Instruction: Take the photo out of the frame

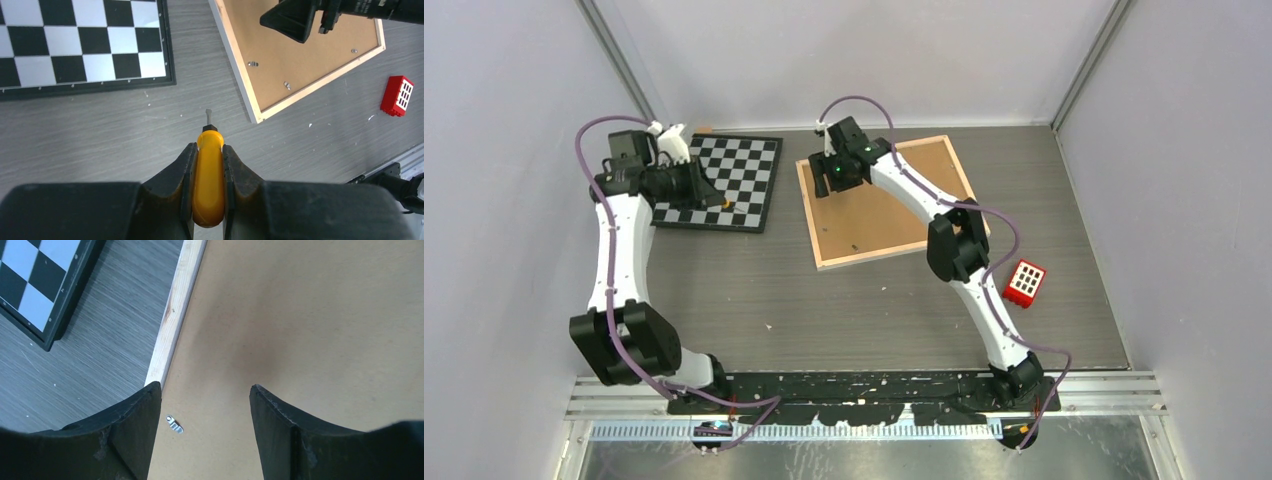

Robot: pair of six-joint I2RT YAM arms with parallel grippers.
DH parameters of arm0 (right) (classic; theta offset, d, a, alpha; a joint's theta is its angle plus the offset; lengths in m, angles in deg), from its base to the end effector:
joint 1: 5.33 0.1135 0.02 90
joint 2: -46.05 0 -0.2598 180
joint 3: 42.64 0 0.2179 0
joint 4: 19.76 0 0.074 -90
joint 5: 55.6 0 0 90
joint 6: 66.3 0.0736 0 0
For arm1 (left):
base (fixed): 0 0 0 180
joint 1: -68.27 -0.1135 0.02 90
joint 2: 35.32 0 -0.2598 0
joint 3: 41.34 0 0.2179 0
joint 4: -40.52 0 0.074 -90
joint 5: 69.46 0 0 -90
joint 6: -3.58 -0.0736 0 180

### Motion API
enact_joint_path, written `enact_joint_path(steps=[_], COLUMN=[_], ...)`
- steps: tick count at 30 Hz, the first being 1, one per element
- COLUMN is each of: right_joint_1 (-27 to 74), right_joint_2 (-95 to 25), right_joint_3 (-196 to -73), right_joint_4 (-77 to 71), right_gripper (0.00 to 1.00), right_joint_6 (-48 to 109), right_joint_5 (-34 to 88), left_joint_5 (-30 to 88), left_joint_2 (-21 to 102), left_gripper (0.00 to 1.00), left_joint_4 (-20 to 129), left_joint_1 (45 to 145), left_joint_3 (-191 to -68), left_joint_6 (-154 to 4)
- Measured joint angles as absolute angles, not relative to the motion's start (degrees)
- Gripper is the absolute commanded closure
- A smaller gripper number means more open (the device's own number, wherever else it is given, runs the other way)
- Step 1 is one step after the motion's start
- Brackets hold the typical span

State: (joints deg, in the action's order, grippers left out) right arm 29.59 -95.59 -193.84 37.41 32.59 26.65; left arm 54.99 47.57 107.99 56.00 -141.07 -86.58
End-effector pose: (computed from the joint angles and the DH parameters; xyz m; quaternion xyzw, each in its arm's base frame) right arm 0.4352 0.3159 0.2024 -0.2333 0.9008 0.1930 0.3112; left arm 0.2842 0.0192 0.3303 0.0043 0.9048 -0.2423 0.3500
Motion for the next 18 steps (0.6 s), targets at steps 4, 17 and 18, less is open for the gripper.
enact_joint_path(steps=[4,17,18], right_joint_1=[31.75,39.78,39.91], right_joint_2=[-97.76,-102.13,-102.39], right_joint_3=[-194.19,-195.98,-195.98], right_joint_4=[36.84,31.68,31.51], right_gripper=[0.32,0.39,0.39], right_joint_6=[33.35,31.96,31.61], right_joint_5=[27.94,37.25,38.28], left_joint_5=[55.74,60.02,60.20], left_joint_2=[43.46,38.08,37.89], left_gripper=[1.00,1.00,1.00], left_joint_4=[108.67,113.54,113.69], left_joint_1=[53.31,47.95,47.85], left_joint_3=[-137.51,-135.08,-135.00], left_joint_6=[-87.58,-92.66,-92.87])
